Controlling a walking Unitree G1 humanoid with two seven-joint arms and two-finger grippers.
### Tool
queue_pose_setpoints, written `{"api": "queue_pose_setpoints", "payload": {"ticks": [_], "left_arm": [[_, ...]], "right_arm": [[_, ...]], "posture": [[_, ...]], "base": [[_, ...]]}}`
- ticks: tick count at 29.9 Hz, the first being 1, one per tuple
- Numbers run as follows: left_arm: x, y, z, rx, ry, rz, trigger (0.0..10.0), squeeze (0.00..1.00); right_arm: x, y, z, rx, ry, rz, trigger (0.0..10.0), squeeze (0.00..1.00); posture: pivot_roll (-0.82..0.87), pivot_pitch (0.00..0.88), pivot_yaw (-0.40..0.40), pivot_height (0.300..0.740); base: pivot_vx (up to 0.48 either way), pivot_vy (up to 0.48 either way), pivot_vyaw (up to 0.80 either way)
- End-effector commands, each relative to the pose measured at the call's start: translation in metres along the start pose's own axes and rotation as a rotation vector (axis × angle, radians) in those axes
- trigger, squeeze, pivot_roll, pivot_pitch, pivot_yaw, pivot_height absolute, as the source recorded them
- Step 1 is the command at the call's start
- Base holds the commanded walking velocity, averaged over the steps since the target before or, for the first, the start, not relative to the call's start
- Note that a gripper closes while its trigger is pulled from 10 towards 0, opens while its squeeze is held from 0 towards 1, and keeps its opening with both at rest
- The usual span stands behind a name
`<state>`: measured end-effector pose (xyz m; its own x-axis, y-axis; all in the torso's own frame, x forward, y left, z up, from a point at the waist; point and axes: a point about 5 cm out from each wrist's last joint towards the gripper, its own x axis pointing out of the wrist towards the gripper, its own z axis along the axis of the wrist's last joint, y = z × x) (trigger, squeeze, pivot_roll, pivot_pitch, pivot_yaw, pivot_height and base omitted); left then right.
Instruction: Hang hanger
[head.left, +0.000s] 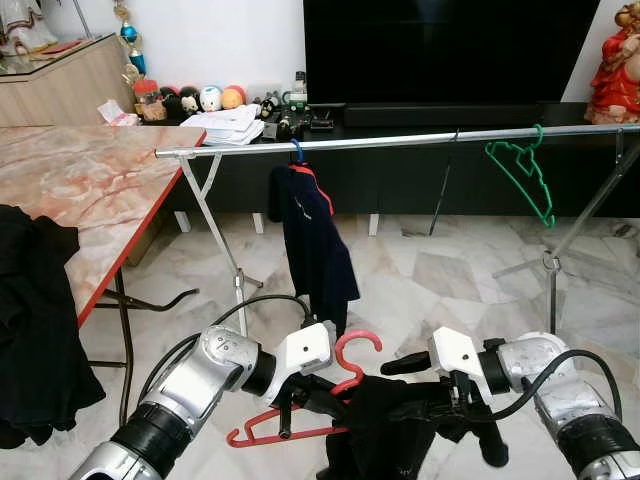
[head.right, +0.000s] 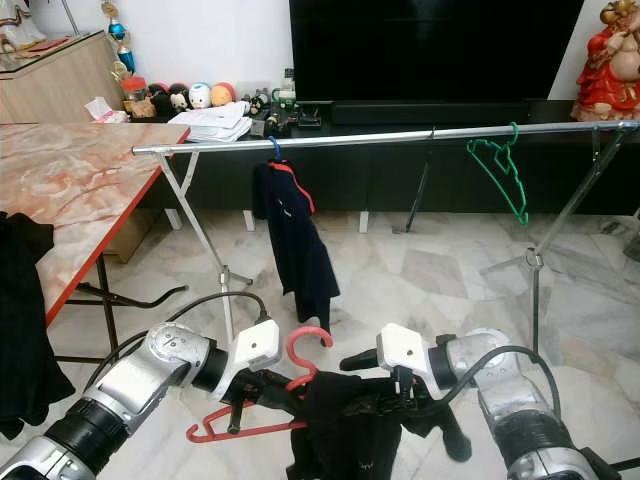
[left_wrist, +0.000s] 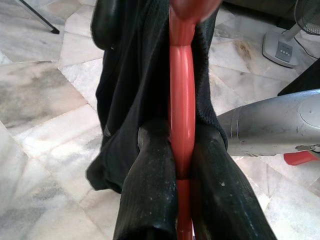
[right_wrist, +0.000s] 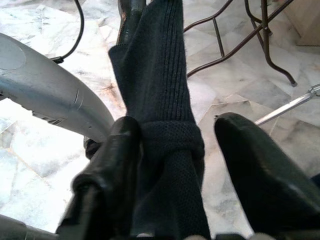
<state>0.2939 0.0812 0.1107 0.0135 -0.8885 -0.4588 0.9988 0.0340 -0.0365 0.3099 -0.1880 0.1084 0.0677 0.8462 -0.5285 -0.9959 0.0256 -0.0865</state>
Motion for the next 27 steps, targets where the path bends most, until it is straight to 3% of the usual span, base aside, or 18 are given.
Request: {"api": "queue_pose_setpoints", "payload": {"ticks": [1, 27], "left_arm": [[0.0004, 0.0010, 0.0216, 0.088, -0.058, -0.002, 10.0, 0.00], [0.0052, 0.0022, 0.0224, 0.141, -0.001, 0.017, 10.0, 0.00]], "right_arm": [[0.0069, 0.0012, 0.0022, -0.005, 0.010, 0.043, 0.0, 0.00], [0.0123, 0.0003, 0.0009, -0.013, 0.112, 0.115, 0.0, 0.00]], "posture": [[-0.06, 0.000, 0.064, 0.740], [-0.07, 0.000, 0.053, 0.740]], "base": [[0.000, 0.000, 0.00], [0.000, 0.000, 0.00]]}}
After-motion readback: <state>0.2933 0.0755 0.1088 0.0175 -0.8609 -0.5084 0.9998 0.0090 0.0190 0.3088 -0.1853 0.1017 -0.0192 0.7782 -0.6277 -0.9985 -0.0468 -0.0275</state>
